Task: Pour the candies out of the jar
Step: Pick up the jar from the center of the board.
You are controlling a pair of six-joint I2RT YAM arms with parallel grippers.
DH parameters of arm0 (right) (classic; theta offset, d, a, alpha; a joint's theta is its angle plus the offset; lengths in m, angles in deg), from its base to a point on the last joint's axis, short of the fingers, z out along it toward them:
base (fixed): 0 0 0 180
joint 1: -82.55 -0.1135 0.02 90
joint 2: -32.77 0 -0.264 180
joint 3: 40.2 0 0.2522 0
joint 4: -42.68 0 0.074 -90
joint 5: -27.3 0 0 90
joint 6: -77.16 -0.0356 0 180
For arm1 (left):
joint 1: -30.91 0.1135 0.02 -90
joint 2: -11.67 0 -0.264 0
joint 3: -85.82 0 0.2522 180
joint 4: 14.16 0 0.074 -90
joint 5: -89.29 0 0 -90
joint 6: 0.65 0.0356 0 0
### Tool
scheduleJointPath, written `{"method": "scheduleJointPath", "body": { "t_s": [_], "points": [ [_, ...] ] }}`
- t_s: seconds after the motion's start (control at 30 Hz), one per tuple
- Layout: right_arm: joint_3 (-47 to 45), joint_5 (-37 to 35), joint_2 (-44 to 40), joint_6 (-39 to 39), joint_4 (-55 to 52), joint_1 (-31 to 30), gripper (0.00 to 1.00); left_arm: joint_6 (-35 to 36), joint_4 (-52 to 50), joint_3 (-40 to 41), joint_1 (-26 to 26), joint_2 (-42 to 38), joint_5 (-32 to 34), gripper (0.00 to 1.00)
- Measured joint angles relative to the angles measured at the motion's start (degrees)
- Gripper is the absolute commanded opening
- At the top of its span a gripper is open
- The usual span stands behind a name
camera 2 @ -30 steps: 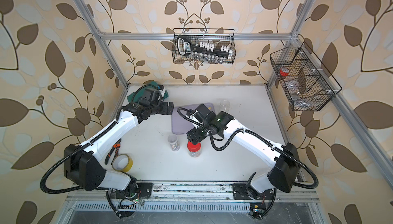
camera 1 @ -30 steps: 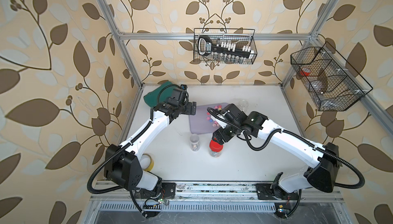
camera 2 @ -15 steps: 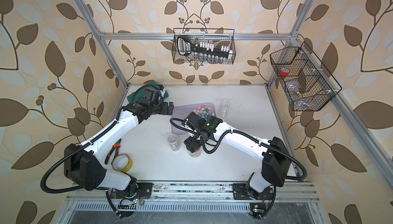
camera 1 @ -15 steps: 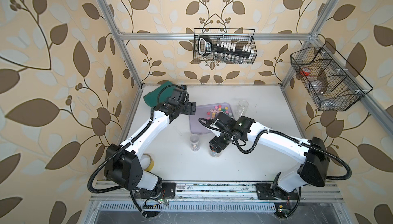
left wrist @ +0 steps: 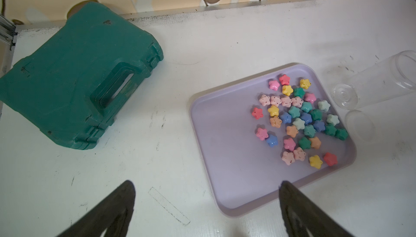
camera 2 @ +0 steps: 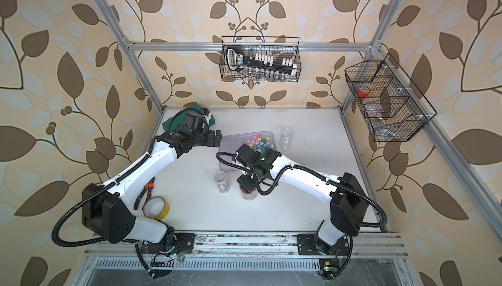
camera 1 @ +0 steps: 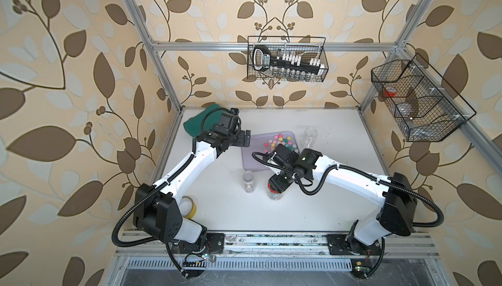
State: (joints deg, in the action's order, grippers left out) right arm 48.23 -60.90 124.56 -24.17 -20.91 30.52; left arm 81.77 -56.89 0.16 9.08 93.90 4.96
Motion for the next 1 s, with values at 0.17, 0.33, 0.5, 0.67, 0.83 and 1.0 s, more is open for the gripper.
{"method": "scheduleJointPath", "body": {
  "t_s": [0.17,0.33,0.5,0.67,0.83,1.0],
  "points": [
    [0.00,0.07,0.00,0.26,0.04,0.02,0.45,-0.02,-0.02,0.00,0.00,0.00,0.00,0.99],
    [0.11,0.13,0.02,0.26,-0.15,0.24,0.40,-0.04,-0.02,0.00,0.00,0.00,-0.02,0.99],
    [0.20,0.72,0.02,0.46,-0.39,2.38,0.38,-0.04,-0.02,0.00,0.00,0.00,-0.04,0.99],
    [0.66,0.96,0.02,1.14,-1.55,7.78,0.36,-0.04,-0.02,0.00,0.00,0.00,-0.09,0.99],
    [1.53,0.28,0.02,2.45,-4.00,12.09,0.35,-0.04,-0.02,0.00,0.00,0.00,-0.26,0.99],
    [2.16,-1.25,0.02,3.30,-5.88,14.60,0.37,-0.04,-0.04,0.00,0.00,0.00,-0.68,0.99]
  ]
}}
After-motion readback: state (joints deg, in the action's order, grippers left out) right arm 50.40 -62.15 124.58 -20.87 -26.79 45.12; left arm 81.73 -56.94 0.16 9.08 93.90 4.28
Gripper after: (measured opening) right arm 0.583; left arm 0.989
